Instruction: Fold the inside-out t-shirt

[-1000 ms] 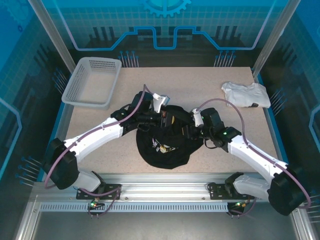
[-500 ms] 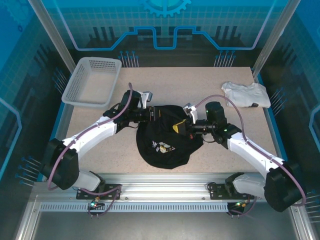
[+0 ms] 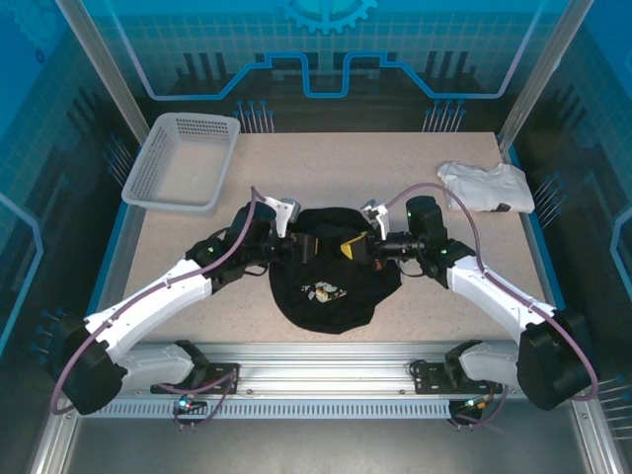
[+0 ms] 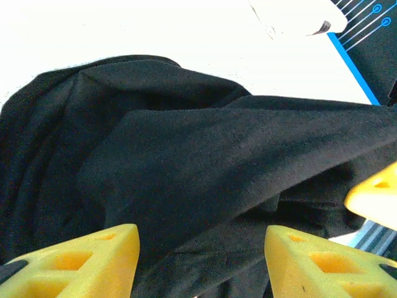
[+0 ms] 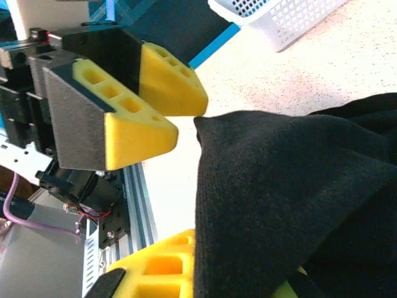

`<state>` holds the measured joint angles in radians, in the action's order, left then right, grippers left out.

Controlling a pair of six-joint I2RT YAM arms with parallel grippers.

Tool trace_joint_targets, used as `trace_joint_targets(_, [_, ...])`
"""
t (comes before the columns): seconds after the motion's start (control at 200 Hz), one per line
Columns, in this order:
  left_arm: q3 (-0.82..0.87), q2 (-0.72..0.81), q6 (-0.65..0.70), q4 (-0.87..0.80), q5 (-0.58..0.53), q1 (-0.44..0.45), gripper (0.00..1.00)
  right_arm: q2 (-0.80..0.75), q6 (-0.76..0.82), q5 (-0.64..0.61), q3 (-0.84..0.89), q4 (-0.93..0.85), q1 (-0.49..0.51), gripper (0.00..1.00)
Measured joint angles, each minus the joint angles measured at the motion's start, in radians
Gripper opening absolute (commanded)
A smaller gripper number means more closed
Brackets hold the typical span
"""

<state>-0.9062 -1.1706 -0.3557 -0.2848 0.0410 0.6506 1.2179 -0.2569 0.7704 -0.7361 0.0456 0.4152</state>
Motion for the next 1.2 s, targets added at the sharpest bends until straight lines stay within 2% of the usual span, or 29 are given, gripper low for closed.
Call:
trace_joint_targets(0.15, [0.009, 0.007, -0.005, -0.006, -0.01, 0.035, 0.42, 0.0, 0.0, -0.003, -0.003, -0.002, -0.004, 0.0])
trace_joint_targets(0.315, [0.045, -0.024, -0.051, 0.056, 0.125, 0.042, 0.35, 0.0, 0.0, -0.003, -0.008, -0.003, -0.004, 0.0])
trace_joint_targets(0.51, [0.044, -0.163, -0.097, 0.148, 0.188, 0.033, 0.34, 0.0, 0.0, -0.003, -0.008, -0.003, -0.004, 0.0])
trace_joint_targets(0.63, [0.03, -0.227, -0.114, 0.171, 0.192, 0.021, 0.36, -0.003, 0.003, -0.006, -0.008, -0.005, -0.005, 0.0])
trace_joint_targets(0.98, [-0.04, -0.295, -0.079, 0.181, 0.042, -0.024, 0.42, -0.015, 0.022, -0.007, -0.008, -0.024, -0.011, 0.0])
trace_joint_targets(1.201, [-0.111, -0.356, -0.002, 0.161, -0.074, -0.041, 0.39, -0.003, 0.035, -0.016, -0.021, -0.055, -0.011, 0.0])
